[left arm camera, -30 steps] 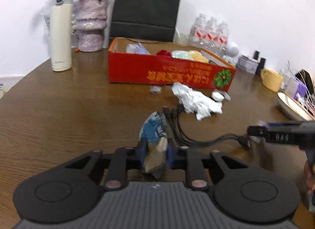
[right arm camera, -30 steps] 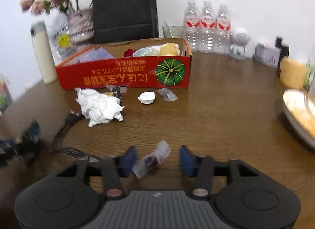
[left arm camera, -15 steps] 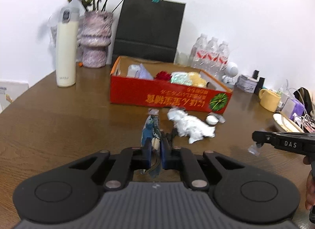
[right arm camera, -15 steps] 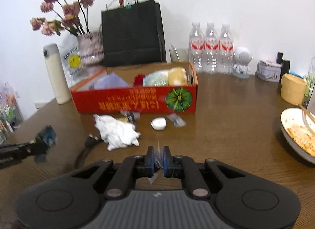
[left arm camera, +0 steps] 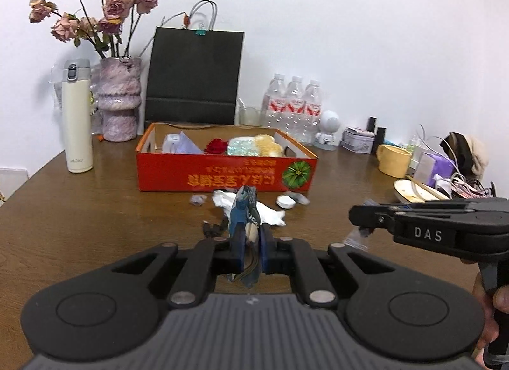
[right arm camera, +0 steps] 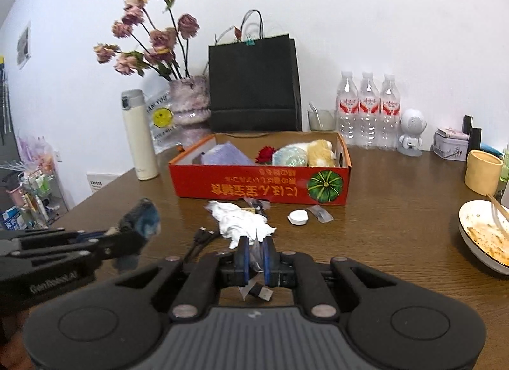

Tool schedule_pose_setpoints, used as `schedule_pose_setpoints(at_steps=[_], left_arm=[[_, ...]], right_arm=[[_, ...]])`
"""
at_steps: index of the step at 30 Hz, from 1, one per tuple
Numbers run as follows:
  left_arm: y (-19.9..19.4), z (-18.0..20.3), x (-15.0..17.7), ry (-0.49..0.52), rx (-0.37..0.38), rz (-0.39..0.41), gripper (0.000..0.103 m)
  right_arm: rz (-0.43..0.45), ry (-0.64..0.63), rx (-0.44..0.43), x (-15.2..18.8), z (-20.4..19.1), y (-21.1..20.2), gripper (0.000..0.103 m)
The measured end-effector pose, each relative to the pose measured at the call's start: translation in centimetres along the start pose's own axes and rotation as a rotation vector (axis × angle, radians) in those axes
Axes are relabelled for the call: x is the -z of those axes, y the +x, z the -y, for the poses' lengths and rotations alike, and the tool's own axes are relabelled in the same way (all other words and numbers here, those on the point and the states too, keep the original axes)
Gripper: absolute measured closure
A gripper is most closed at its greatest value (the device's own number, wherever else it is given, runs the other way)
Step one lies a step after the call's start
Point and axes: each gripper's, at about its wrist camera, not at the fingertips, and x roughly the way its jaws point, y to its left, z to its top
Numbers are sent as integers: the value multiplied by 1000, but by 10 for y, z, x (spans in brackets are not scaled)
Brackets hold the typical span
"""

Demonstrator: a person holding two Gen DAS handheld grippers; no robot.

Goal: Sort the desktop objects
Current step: 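Carry snack and packet into the box and open both tools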

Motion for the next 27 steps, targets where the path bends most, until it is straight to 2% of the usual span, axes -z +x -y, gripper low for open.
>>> schedule_pose_setpoints(at_steps=[5,9,13,17,20,24,27], left_arm=[[5,1,-3,-14,18,-14,93],[22,-9,-22,-34,35,4,93],[51,-19,-44,-62,20,-2,93],[91,-33,-77,-83,21,13,93],[130,-46,-106,-114,11,-19,93],[180,-57,-128,-124,32,-48,93],[224,-68,-141,-180,69,-121,93]], right_arm=[[9,-2,6,-5,0,1,95],[12,2,10,-19,8,16,95],[26,-4,18,-46,20,44,96],[29,-2,5,-84,33,85,96],[17,13,-27,-107,45,124,96],[-46,53,-44,-127,67,180,95],[-113,92,-53,-140,85,222,95]])
